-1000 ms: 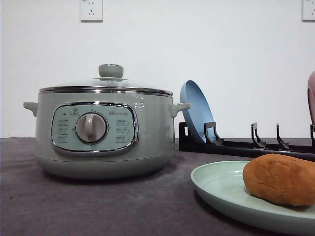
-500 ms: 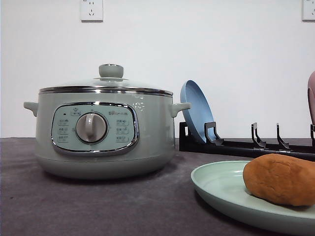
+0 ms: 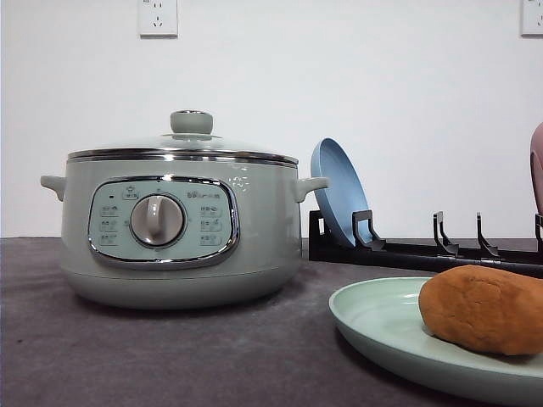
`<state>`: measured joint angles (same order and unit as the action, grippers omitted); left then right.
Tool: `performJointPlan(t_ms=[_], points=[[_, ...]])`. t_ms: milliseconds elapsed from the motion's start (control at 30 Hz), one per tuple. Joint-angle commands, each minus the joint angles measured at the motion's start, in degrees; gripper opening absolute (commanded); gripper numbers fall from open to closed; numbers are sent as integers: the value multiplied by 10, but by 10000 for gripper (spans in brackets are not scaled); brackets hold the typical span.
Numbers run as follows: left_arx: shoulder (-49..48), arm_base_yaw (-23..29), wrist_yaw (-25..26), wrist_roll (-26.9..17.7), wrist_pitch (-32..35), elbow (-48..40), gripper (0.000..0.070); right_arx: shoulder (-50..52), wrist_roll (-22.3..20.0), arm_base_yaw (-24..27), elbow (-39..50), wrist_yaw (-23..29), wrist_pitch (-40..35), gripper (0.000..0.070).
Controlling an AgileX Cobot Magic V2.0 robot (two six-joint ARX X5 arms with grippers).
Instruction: Transfer potato from steamer to green plate
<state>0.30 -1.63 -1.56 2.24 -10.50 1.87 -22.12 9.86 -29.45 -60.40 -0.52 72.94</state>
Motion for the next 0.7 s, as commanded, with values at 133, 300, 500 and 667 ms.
performJointPlan(t_ms=[133,300,500,667], points=[[-1,1,-2,-7,-3,-12,16,32,-110,97,43,82,-33,15],[-1,1,-2,-7,-3,-12,16,101,-169,178,195,92,-216,15],[-1,1,-2,-7,-3,-12,16,147,-182,259,355,40,-530,15],[-1,1,-2,-7,-3,-12,16,172,-171,307,458,24,-598,15]])
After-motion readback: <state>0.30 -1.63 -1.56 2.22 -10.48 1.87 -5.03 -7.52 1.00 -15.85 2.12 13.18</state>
